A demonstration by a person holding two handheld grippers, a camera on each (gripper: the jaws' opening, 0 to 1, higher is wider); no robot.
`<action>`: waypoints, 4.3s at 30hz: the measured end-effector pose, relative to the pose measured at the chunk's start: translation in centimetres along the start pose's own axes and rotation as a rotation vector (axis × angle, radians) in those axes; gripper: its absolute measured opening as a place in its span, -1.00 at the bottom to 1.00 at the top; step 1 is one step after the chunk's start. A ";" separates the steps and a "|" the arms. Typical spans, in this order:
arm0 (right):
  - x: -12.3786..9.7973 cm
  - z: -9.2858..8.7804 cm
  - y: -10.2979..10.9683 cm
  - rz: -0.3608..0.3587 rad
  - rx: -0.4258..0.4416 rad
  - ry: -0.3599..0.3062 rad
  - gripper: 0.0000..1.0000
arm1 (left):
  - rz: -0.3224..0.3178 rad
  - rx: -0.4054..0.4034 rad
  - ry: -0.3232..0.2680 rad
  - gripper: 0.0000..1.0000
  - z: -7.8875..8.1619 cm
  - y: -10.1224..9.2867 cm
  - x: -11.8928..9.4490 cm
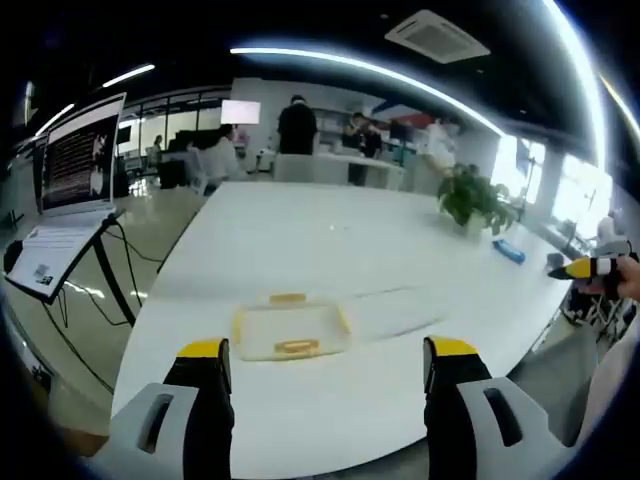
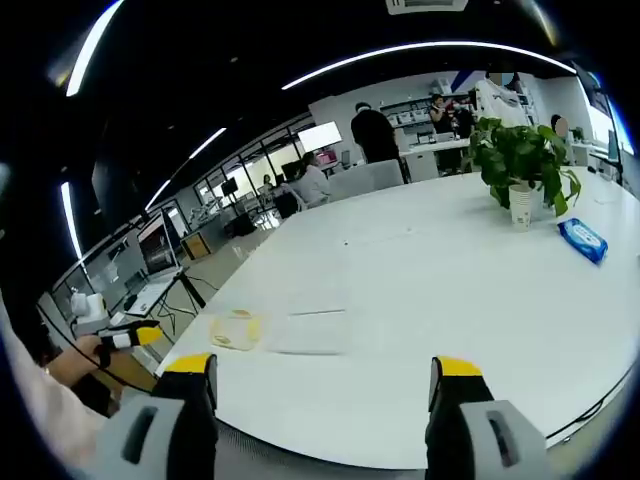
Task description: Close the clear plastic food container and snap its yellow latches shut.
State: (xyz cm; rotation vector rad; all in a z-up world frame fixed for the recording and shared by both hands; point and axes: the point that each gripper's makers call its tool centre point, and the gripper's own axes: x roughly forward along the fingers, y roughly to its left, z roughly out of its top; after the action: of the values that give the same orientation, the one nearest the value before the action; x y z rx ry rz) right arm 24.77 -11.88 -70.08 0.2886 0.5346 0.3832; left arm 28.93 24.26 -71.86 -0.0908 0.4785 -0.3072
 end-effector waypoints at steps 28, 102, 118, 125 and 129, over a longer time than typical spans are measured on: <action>0.1 -0.5 -0.2 0.007 0.018 0.011 0.75 | -0.015 0.002 0.019 0.53 -0.5 -0.5 0.2; 6.3 1.4 -0.6 0.026 0.017 0.069 0.71 | -0.050 0.007 0.085 0.49 0.0 0.3 6.1; 9.2 3.5 -0.5 0.058 -0.005 0.050 0.69 | -0.060 0.023 0.039 0.47 2.9 -0.1 9.8; 10.3 3.6 -0.3 0.056 -0.013 0.053 0.66 | -0.053 0.089 0.049 0.43 3.5 0.5 10.3; 11.0 3.5 0.0 0.060 -0.015 0.054 0.66 | -0.050 0.090 0.040 0.43 3.9 0.9 10.7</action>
State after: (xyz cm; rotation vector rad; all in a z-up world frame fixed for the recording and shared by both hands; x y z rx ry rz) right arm 35.39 -7.85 -71.96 0.2811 0.5771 0.4543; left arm 39.95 21.83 -73.24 -0.0092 0.5020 -0.3801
